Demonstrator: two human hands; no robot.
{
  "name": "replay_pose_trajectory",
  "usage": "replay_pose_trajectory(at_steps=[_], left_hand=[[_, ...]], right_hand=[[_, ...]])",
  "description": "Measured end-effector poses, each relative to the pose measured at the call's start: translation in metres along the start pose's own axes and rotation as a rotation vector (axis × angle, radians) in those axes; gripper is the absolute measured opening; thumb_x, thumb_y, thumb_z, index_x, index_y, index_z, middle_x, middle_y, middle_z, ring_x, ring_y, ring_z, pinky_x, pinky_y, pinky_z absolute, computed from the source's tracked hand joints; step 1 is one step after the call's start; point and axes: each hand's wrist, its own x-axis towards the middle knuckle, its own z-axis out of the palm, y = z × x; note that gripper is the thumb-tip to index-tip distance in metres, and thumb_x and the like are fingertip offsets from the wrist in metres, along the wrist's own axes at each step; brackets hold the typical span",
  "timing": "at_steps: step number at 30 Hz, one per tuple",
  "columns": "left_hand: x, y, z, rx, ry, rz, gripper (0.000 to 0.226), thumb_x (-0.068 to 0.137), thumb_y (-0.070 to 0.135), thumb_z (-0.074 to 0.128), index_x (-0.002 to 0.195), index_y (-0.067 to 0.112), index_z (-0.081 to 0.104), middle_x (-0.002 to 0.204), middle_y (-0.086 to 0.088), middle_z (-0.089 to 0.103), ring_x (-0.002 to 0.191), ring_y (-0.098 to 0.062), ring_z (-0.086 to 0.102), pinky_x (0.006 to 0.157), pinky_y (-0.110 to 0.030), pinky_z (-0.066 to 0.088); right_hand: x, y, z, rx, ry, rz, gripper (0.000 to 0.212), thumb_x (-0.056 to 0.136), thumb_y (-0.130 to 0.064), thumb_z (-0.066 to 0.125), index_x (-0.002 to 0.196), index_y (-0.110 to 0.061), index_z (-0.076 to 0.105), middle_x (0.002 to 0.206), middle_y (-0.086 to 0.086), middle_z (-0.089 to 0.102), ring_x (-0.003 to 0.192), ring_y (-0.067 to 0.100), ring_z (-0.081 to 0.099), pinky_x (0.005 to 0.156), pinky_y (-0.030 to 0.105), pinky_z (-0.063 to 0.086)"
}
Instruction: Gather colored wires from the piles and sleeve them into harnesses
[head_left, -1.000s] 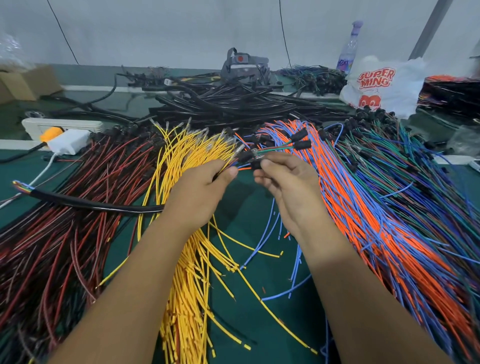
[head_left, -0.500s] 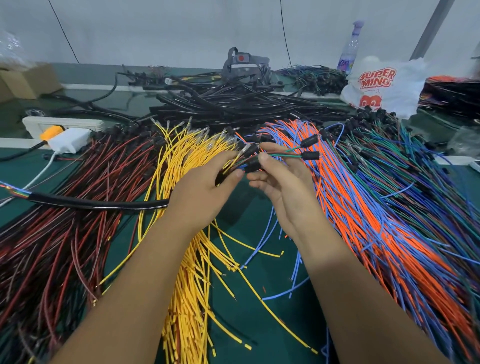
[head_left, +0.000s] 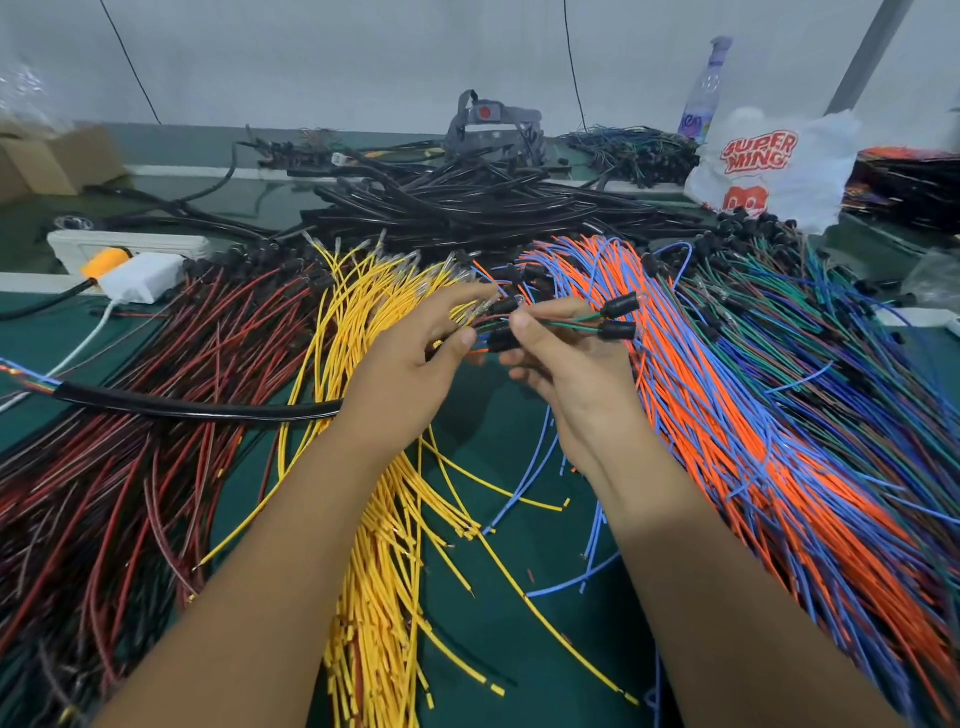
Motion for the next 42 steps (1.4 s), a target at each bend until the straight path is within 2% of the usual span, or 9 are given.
replay_pose_trajectory(at_steps=[5, 11, 14, 18, 22, 26, 31, 36, 42], left_hand=[[0.000, -0.005, -0.001, -0.030, 0.003, -0.093, 0.020, 0.100, 0.017, 0.043, 0.100, 0.033, 0.055, 0.048, 0.007, 0.038, 0.045, -0.013, 0.027, 0.050, -0.029, 0.025], [0.000, -0.002, -0.001, -0.124, 0.050, -0.157, 0.006, 0.090, 0.033, 0.049, 0.096, 0.033, 0.052, 0.051, 0.009, 0.045, 0.055, -0.016, 0.039, 0.058, -0.033, 0.035], [-0.001, -0.007, -0.005, 0.153, -0.005, -0.110, 0.012, 0.094, 0.041, 0.051, 0.105, 0.037, 0.057, 0.072, 0.018, 0.066, 0.065, -0.004, 0.056, 0.066, -0.034, 0.045], [0.000, -0.012, -0.010, 0.318, -0.049, -0.125, 0.014, 0.097, 0.038, 0.050, 0.091, 0.036, 0.062, 0.072, 0.019, 0.063, 0.053, -0.003, 0.048, 0.055, -0.031, 0.040], [-0.002, -0.009, -0.006, 0.298, 0.026, -0.121, 0.015, 0.091, 0.041, 0.059, 0.103, 0.040, 0.069, 0.076, 0.022, 0.063, 0.081, -0.007, 0.060, 0.068, -0.029, 0.045], [-0.002, -0.005, -0.004, 0.232, 0.119, -0.070, 0.013, 0.092, 0.047, 0.050, 0.092, 0.042, 0.063, 0.076, 0.019, 0.062, 0.074, -0.004, 0.055, 0.063, -0.030, 0.042], [0.003, -0.004, -0.001, 0.209, 0.346, -0.033, 0.017, 0.091, 0.038, 0.053, 0.097, 0.030, 0.067, 0.087, 0.009, 0.067, 0.084, -0.014, 0.060, 0.075, -0.039, 0.051], [0.003, -0.009, -0.001, 0.316, 0.306, -0.053, 0.015, 0.089, 0.028, 0.065, 0.101, 0.026, 0.073, 0.092, 0.008, 0.068, 0.088, -0.016, 0.061, 0.076, -0.041, 0.052], [0.002, -0.007, -0.001, 0.393, 0.253, -0.030, 0.017, 0.088, 0.028, 0.067, 0.103, 0.026, 0.073, 0.095, 0.007, 0.067, 0.088, -0.016, 0.060, 0.074, -0.041, 0.052]], right_hand=[[-0.002, 0.000, 0.001, -0.074, -0.016, 0.009, 0.009, 0.088, -0.005, 0.066, 0.083, -0.012, 0.063, 0.071, 0.009, 0.067, 0.055, 0.014, 0.061, 0.059, 0.025, 0.047], [0.001, 0.000, 0.000, -0.010, 0.008, 0.025, 0.011, 0.091, -0.006, 0.061, 0.085, -0.014, 0.062, 0.079, 0.007, 0.067, 0.057, 0.014, 0.060, 0.059, 0.023, 0.047], [0.003, -0.001, -0.003, 0.045, 0.036, 0.000, 0.014, 0.093, -0.004, 0.058, 0.085, -0.015, 0.064, 0.080, 0.009, 0.067, 0.061, 0.018, 0.059, 0.060, 0.023, 0.048], [0.007, 0.000, -0.008, 0.048, 0.158, -0.017, 0.018, 0.097, -0.015, 0.055, 0.085, -0.017, 0.068, 0.084, 0.005, 0.069, 0.058, 0.010, 0.058, 0.058, 0.022, 0.047], [0.011, 0.000, -0.008, 0.058, 0.266, -0.058, 0.017, 0.098, -0.014, 0.055, 0.087, -0.010, 0.068, 0.069, 0.003, 0.062, 0.048, 0.005, 0.051, 0.052, 0.020, 0.043], [0.009, -0.001, -0.004, 0.222, 0.205, -0.035, 0.007, 0.096, -0.013, 0.057, 0.091, -0.015, 0.063, 0.080, 0.004, 0.063, 0.057, 0.008, 0.059, 0.059, 0.020, 0.049], [0.005, -0.003, -0.001, -0.051, 0.161, 0.115, 0.030, 0.091, -0.040, 0.060, 0.086, -0.011, 0.066, 0.073, 0.001, 0.069, 0.054, 0.012, 0.062, 0.049, 0.020, 0.046], [0.001, 0.004, 0.003, -0.429, 0.247, -0.260, 0.014, 0.089, -0.020, 0.068, 0.077, -0.026, 0.065, 0.064, -0.009, 0.061, 0.060, 0.009, 0.057, 0.063, 0.036, 0.054], [0.002, 0.001, 0.001, -0.366, 0.199, -0.243, 0.020, 0.089, -0.009, 0.067, 0.086, -0.029, 0.066, 0.072, -0.005, 0.065, 0.063, 0.013, 0.063, 0.063, 0.035, 0.053]])
